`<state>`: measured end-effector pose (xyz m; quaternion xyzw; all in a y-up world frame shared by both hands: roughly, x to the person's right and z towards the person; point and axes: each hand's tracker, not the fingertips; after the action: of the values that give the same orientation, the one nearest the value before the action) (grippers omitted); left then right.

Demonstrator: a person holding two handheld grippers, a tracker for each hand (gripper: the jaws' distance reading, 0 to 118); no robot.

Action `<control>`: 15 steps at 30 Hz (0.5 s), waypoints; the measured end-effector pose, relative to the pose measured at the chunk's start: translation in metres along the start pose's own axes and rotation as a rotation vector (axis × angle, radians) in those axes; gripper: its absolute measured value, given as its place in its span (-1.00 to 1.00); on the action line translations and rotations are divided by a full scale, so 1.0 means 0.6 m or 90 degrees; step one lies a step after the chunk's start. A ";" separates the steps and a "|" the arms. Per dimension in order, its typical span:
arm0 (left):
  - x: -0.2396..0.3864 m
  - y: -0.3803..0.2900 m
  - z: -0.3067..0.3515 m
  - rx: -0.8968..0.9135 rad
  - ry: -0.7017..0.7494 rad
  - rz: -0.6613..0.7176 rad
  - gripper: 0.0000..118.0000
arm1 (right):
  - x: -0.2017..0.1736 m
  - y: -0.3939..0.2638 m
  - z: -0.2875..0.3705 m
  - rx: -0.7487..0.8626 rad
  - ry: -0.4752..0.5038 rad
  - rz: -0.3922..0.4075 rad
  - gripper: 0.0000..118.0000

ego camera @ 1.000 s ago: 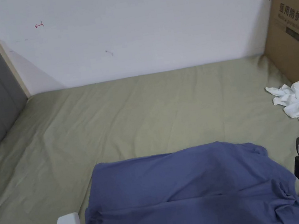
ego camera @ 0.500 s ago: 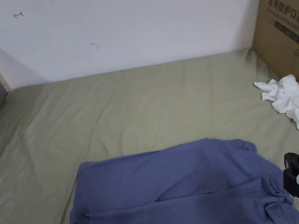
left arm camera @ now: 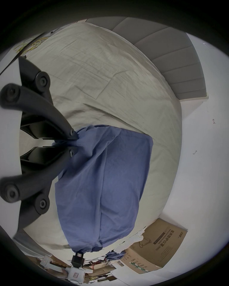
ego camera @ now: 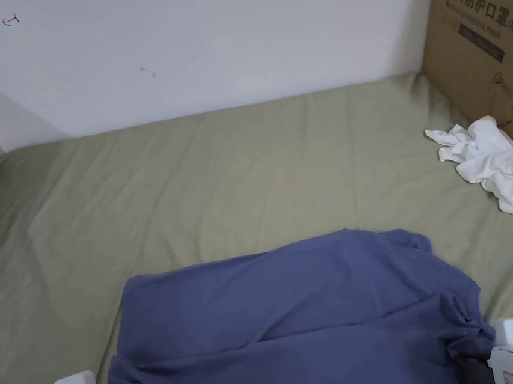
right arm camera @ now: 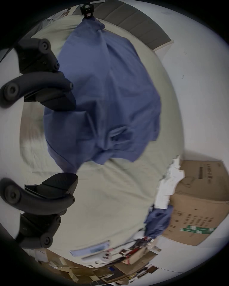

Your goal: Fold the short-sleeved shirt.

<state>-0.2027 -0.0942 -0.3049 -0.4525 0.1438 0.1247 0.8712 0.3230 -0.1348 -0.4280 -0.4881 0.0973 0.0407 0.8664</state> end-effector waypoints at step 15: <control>-0.023 -0.040 0.039 0.009 0.008 0.024 -0.91 | 0.018 -0.031 0.130 0.092 0.075 -0.037 -0.93</control>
<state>-0.2039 -0.0893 -0.2689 -0.4444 0.1583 0.1371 0.8710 0.3468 -0.0785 -0.3754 -0.4288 0.1366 -0.0204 0.8928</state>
